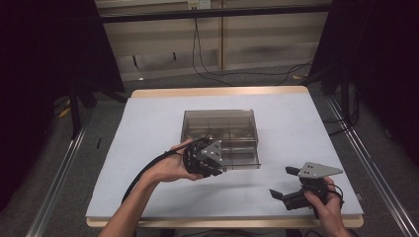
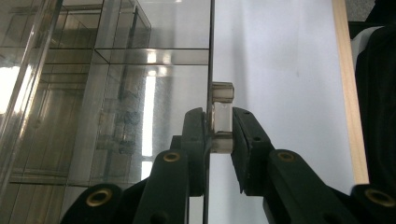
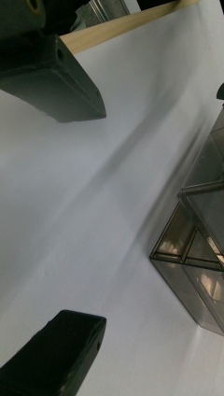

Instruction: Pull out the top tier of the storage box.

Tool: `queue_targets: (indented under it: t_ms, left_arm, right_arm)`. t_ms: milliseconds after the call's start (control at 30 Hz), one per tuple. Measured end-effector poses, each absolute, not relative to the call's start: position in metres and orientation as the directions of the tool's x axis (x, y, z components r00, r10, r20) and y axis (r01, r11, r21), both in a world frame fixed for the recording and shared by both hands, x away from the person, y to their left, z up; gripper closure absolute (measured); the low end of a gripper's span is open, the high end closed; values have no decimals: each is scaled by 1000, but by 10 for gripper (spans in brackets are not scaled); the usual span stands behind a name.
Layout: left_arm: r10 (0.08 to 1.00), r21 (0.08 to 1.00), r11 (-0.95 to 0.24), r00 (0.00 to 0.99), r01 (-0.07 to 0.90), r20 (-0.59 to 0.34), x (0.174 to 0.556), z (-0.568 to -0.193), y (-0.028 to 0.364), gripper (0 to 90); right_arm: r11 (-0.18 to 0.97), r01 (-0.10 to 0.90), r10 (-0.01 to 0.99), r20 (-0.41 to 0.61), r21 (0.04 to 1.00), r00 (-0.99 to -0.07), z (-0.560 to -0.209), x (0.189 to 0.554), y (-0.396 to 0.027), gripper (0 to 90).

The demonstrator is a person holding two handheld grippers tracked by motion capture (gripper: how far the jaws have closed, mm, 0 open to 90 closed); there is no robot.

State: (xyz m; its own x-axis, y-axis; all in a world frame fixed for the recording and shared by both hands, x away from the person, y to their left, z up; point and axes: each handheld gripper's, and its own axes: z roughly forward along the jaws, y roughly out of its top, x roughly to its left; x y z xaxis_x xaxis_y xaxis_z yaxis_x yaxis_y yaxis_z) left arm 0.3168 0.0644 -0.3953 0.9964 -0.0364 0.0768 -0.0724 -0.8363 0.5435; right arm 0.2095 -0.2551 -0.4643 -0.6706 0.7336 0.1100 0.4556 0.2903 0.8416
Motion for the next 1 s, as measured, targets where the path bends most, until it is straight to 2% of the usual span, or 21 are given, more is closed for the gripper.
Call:
queue_targets:
  t_ms: [167,233,333,400,467,567,733,867,900,1000]
  left_arm:
    - [-22,549,-833,996,-65,84,317,-394,65,716]
    - [-5,580,-813,997,-48,76,316,-394,66,691]
    - [29,615,-788,996,-28,83,317,-394,69,601]
    - [70,631,-776,993,-4,92,317,-392,73,486]
    - [89,652,-759,992,11,88,317,-391,78,455]
    - [170,704,-708,981,58,91,315,-389,87,333]
    - [311,794,-594,947,127,81,310,-386,108,228]
    - [392,828,-534,918,171,63,300,-390,128,201]
    - [400,828,-538,912,156,88,297,-392,132,201]
    - [423,835,-524,902,168,83,289,-395,140,203]
  right_arm:
    - [291,453,733,108,842,-671,-464,210,-255,24]
    - [290,453,733,109,843,-671,-464,209,-255,24]
    - [288,455,734,111,843,-670,-464,209,-256,24]
    - [289,454,733,110,843,-671,-464,209,-255,24]
    - [289,453,733,109,844,-671,-464,209,-255,24]
    - [288,453,734,108,844,-670,-464,209,-256,25]
    - [288,451,736,106,845,-668,-464,209,-256,24]
    - [288,451,736,106,845,-669,-464,209,-257,24]
    - [287,451,737,107,845,-668,-464,209,-257,24]
    - [287,449,736,106,846,-669,-464,209,-256,24]
